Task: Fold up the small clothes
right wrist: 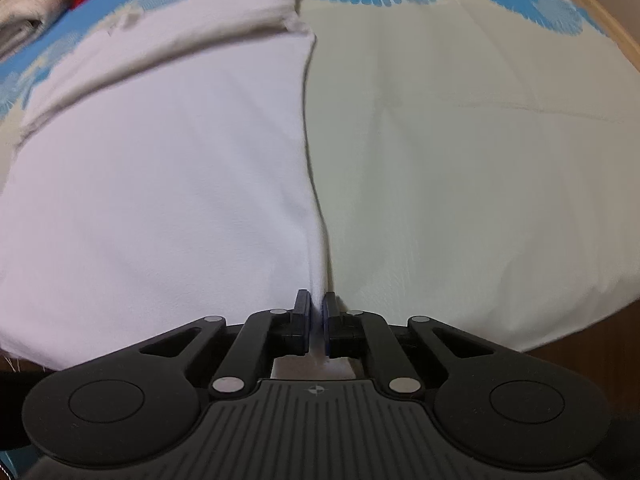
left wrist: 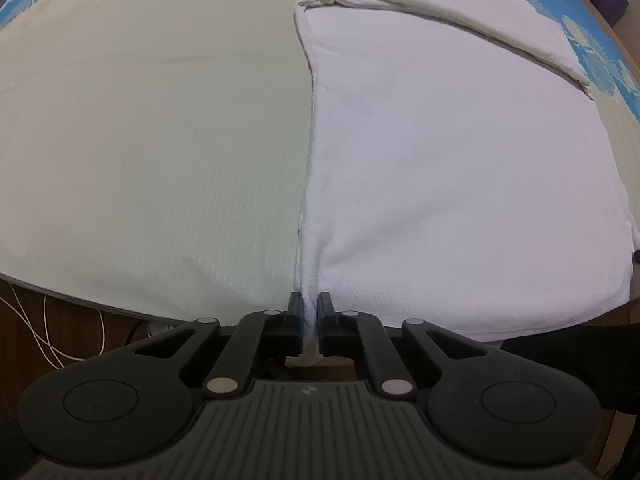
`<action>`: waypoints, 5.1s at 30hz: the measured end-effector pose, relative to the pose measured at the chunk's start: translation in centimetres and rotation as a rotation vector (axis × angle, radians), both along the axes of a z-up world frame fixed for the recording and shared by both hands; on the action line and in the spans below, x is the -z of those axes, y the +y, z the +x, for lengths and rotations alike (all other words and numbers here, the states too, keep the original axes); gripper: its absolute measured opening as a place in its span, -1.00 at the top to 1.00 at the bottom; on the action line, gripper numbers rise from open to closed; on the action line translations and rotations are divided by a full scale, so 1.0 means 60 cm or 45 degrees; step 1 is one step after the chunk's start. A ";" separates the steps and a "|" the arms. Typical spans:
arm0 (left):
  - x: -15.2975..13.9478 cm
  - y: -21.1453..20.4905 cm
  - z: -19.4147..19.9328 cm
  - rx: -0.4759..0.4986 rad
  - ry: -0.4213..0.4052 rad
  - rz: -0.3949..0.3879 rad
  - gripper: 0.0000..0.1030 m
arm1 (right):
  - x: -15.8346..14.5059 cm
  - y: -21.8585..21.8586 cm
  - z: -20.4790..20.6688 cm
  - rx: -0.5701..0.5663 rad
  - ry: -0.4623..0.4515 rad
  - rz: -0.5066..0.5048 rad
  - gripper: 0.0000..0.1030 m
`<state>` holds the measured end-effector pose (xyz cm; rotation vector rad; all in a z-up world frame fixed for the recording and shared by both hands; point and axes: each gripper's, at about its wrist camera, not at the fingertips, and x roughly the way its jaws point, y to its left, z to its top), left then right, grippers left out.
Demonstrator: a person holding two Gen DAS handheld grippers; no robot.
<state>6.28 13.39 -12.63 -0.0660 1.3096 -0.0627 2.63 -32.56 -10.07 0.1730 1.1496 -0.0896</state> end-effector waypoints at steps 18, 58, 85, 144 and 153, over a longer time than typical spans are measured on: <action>-0.309 0.063 -0.155 0.266 -0.529 -0.312 0.94 | -0.282 -0.099 -0.156 0.028 -0.545 0.358 0.93; -0.055 0.012 0.263 0.101 -0.351 -0.008 0.06 | -0.024 -0.082 0.209 -0.148 -0.164 -0.042 0.22; -0.088 0.001 0.339 0.035 -0.422 -0.155 0.89 | -0.074 -0.109 0.267 0.169 -0.479 0.068 0.92; -0.077 0.045 0.350 -0.228 -0.390 -0.270 0.53 | -0.065 -0.095 0.261 0.180 -0.440 0.102 0.77; -0.047 0.068 0.350 -0.298 -0.228 -0.353 0.21 | -0.026 -0.059 0.278 0.033 -0.221 0.070 0.09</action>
